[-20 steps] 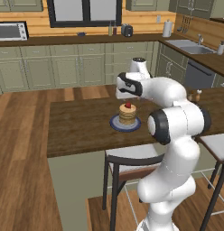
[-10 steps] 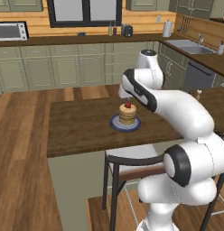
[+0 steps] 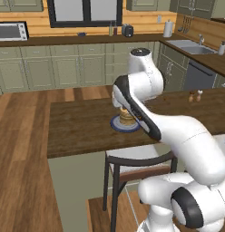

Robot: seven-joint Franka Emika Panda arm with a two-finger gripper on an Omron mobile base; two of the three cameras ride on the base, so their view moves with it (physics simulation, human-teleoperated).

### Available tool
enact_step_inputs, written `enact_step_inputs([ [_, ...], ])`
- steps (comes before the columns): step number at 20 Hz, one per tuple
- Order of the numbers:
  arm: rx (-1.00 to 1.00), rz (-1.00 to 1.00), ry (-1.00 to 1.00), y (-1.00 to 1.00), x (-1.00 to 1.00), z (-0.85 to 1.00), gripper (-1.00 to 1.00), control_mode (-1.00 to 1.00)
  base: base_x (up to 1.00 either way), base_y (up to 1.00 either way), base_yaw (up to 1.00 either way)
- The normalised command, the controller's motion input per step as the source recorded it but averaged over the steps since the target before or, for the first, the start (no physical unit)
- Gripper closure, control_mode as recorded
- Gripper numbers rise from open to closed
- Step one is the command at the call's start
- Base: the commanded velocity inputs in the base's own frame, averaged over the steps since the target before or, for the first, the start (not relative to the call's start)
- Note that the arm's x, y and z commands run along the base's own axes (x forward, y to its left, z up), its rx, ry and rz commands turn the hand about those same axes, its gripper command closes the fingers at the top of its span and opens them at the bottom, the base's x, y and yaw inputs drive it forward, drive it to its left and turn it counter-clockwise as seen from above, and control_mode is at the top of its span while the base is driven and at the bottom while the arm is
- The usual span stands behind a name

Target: Take the strawberry from the fridge and place it on top of the pancake, located on the dining counter.

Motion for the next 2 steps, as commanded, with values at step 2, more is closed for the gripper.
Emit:
enact_step_inputs([
  [2,-0.17,0.0,0.0,0.08,-1.0,-0.01,-1.0,-1.0,0.0,0.0,0.0],
])
